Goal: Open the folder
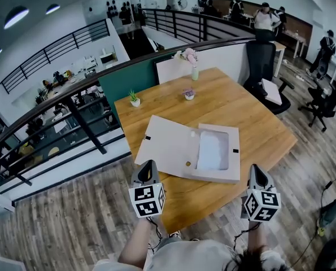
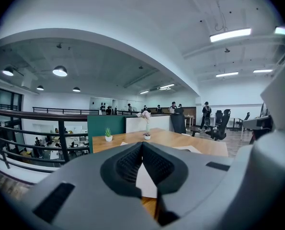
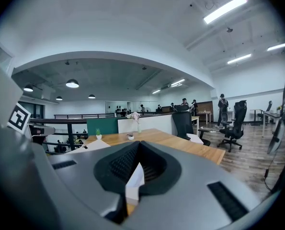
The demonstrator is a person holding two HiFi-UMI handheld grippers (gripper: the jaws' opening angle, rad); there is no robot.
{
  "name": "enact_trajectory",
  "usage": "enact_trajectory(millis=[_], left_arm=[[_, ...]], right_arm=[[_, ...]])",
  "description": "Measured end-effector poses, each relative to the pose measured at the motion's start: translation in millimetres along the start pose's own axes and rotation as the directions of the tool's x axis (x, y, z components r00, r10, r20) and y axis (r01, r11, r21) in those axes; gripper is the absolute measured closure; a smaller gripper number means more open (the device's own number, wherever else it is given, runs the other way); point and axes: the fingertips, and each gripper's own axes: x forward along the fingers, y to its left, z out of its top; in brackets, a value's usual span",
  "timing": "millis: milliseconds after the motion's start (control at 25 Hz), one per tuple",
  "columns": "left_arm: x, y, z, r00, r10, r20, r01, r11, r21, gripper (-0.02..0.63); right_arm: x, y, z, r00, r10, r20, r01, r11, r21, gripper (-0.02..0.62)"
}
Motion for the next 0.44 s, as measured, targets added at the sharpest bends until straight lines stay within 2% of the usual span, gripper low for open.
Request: enact_trajectory(millis=[440], left_arm=[[4,10,-6,1.0,-0.003,-0.006,0.003,1.0,-0.005,0.603]], right_arm=[[13,6,0,1.0,0.005,-0.002,-0.005,1.0,-0.007,0.595]])
